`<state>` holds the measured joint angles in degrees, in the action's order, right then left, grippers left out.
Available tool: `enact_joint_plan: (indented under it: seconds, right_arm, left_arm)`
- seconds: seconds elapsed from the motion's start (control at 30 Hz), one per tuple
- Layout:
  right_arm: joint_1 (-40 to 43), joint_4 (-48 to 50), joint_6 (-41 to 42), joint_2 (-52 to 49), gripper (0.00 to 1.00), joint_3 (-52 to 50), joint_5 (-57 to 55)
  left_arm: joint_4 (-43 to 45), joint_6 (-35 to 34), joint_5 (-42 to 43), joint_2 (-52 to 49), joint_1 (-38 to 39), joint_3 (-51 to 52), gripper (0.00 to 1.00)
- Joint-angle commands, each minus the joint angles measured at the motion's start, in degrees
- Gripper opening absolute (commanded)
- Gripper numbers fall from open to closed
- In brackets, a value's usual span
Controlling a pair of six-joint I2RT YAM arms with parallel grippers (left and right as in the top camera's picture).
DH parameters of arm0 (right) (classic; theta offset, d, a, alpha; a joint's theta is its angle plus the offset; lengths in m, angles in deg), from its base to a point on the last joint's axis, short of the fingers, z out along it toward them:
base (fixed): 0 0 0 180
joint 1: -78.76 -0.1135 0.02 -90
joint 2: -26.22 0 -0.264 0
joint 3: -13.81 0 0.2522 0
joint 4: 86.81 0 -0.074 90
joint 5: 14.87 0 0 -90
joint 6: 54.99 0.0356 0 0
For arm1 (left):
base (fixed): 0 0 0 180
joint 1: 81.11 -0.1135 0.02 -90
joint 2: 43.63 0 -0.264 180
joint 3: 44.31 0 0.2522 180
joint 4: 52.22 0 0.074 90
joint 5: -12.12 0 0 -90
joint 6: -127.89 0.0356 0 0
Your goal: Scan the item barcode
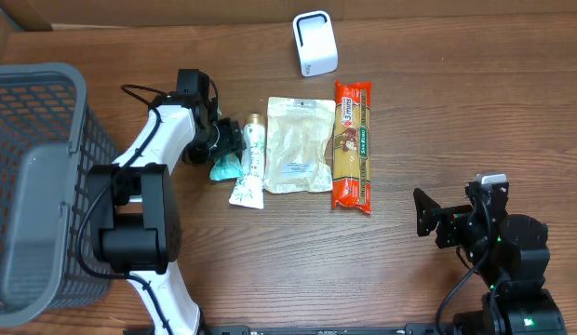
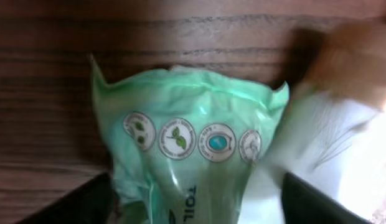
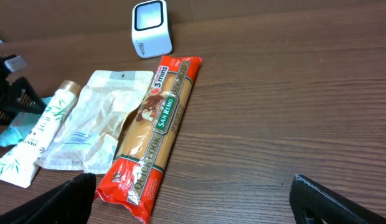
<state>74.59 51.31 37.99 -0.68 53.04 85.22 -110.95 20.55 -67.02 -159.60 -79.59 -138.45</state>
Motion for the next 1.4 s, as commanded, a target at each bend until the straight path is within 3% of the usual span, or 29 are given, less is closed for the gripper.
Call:
enact_joint_plan:
  seconds: [0.0, 0.57, 0.8, 0.9, 1.1, 1.37]
  right_arm:
    - [-0.3, 0.3, 0.0, 0.1, 1.00, -0.4, -0.2]
    - [-0.3, 0.3, 0.0, 0.1, 1.00, -0.4, -0.2]
    - [-0.3, 1.5, 0.0, 0.1, 1.00, -0.4, -0.2]
    - [-0.3, 1.0, 0.0, 0.1, 1.00, -0.4, -0.2]
    - [-0.3, 1.4, 0.0, 0.1, 1.00, -0.4, -1.5]
    - [-0.3, 0.9, 0.3, 0.1, 1.00, -0.3, 1.9]
  left_arm:
    - [-0.5, -0.4, 5.2, -1.1, 0.4, -1.1, 0.84]
    - [-22.4, 5.8, 6.7, 16.3, 0.4, -25.8, 0.87]
    - [-28.0, 7.2, 4.8, 27.5, 0.4, -26.6, 0.88]
    - [-30.7, 9.3, 3.8, 31.8, 0.4, -26.6, 1.00]
    - [-37.2, 16.9, 3.7, 37.2, 0.3, -26.6, 1.00]
    - [-41.7, 16.9, 3.6, 42.2, -3.2, -26.6, 0.99]
